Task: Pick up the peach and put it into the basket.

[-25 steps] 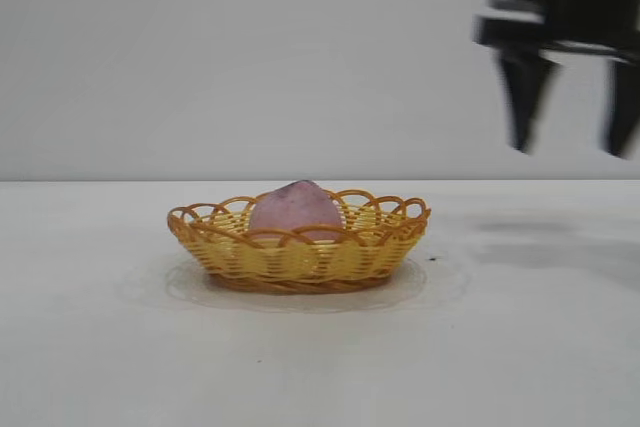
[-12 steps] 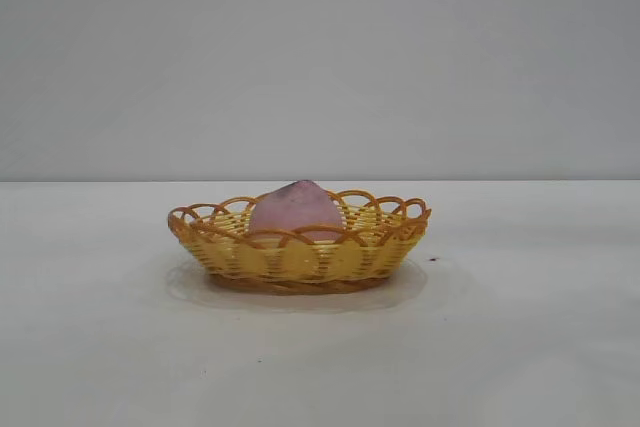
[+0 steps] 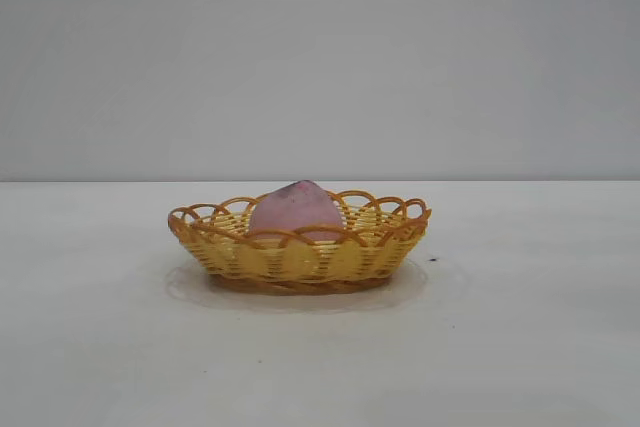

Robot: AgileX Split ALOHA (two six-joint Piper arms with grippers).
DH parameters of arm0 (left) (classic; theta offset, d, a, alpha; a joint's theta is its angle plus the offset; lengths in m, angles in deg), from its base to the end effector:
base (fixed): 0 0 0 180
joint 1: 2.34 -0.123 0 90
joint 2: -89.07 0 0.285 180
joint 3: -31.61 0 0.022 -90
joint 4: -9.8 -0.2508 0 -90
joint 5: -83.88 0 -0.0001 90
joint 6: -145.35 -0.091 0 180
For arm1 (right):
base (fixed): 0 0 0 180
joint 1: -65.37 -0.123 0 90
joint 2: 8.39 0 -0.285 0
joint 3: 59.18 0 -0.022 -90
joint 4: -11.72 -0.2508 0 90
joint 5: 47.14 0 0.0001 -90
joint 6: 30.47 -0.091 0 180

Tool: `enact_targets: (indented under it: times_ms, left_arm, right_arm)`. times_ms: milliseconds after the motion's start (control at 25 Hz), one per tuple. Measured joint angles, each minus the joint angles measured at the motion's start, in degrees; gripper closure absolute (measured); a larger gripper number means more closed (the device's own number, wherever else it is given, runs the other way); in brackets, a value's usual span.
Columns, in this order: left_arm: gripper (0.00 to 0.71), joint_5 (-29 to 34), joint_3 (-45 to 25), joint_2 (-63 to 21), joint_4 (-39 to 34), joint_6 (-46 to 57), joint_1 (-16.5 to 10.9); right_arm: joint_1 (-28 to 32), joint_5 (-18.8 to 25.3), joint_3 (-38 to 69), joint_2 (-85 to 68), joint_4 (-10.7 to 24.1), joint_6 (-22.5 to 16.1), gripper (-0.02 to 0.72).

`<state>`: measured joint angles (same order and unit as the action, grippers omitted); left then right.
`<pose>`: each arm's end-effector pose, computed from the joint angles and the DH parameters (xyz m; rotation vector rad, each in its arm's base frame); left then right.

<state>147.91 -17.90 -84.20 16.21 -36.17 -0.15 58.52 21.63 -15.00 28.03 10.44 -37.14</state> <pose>-0.0088 -0.0088 0.2685 0.0771 2.0954 -0.1421 0.0601 0.0091 0.2765 -0.0010 2.6111 0.1140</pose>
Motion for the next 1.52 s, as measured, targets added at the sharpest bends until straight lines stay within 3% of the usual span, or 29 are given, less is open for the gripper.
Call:
enact_targets:
  times_ms: [320, 520, 1520]
  left_arm:
    - [0.186, 0.0, 0.0, 0.0, 0.0, 0.0, 0.0]
    - [0.186, 0.0, 0.0, 0.0, 0.0, 0.0, 0.0]
    - [0.186, 0.0, 0.0, 0.0, 0.0, 0.0, 0.0]
  right_arm:
    - [0.0, -3.8, 4.5, -18.6, -1.6, 4.1, 0.166]
    - [0.0, -3.9, 4.5, -28.7, -1.7, 4.6, 0.166]
    - [0.0, -3.7, 5.0, -29.6, -1.9, 4.6, 0.166]
